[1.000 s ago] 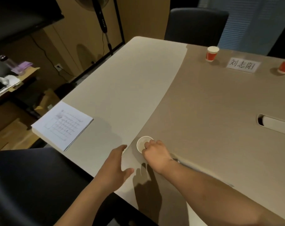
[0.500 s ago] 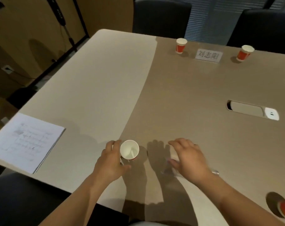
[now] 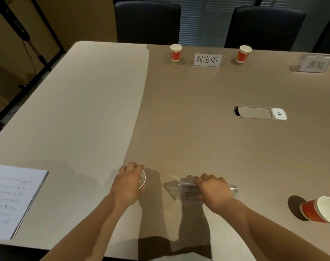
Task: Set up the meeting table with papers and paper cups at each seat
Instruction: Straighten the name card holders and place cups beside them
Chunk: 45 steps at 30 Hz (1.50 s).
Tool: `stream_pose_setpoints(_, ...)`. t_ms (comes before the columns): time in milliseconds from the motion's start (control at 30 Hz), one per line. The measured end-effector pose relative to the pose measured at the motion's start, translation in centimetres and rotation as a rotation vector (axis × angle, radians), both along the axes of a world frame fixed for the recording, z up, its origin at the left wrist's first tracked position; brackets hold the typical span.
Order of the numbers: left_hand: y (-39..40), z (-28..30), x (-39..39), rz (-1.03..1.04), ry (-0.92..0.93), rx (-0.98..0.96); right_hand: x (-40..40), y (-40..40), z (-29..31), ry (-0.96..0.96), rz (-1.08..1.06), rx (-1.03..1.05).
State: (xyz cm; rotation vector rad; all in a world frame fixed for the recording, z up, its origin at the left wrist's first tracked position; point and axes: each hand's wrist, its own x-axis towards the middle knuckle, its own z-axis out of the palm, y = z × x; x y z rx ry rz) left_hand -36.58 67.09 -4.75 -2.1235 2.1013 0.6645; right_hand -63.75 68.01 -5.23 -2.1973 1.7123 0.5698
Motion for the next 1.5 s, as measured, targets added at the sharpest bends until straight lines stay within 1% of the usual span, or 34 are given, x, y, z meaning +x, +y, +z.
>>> stream_pose_setpoints(67, -0.1, -0.2, 0.4, -0.052, -0.026, -0.007, 0.0, -0.1, 0.0, -0.004, 0.000, 0.006)
stream_pose_setpoints(233, -0.1, -0.6, 0.1, 0.010, -0.006, -0.018, 0.1, -0.1, -0.2, -0.016, -0.003, -0.008)
stream_pose_setpoints(367, -0.2, -0.8, 0.0, 0.003, 0.032, -0.026, 0.1, 0.0, -0.3, -0.001, -0.003, -0.017)
stream_pose_setpoints(467, 0.2, -0.8, 0.0, -0.049, -0.007, -0.051, 0.2, 0.2, -0.3, 0.003, -0.008, -0.026)
stream_pose_setpoints(567, 0.6, -0.4, -0.4, -0.117, -0.068, -0.086, 0.2, 0.6, 0.5, -0.072, -0.023, -0.086)
stream_pose_setpoints(667, 1.1, 1.1, -2.3, -0.227, -0.026, -0.152, -0.2, 1.9, 2.4, -0.188, -0.050, -0.216)
stream_pose_setpoints(767, 1.8, 2.6, -6.0, -0.399, 0.065, -0.244, -1.2, 4.7, 4.7, -0.240, -0.088, -0.381)
stream_pose_setpoints(900, 2.2, 3.2, -11.0, -0.584, 0.192, -0.328, -3.5, 9.4, 5.8, -0.229, -0.144, -0.360)
stream_pose_setpoints(967, 2.9, 3.7, -13.9, -0.653, 0.241, -0.313, -5.4, 11.8, 6.4, -0.224, -0.193, -0.323)
stream_pose_setpoints(1100, 5.2, 4.7, -18.8, -0.723, 0.316, -0.217, -9.5, 15.9, 7.6, -0.315, -0.315, -0.247)
stream_pose_setpoints(1200, 7.2, 5.6, -22.8, -0.773, 0.374, -0.158, -13.0, 18.4, 8.4, -0.356, -0.367, -0.238)
stream_pose_setpoints(1333, 10.6, 6.6, -29.5, -0.786, 0.406, -0.129, -18.6, 21.9, 9.9, -0.349, -0.414, -0.297)
stream_pose_setpoints(1500, 15.8, 7.5, -39.0, -0.747, 0.403, -0.135, -27.7, 26.8, 11.9, -0.278, -0.370, -0.358)
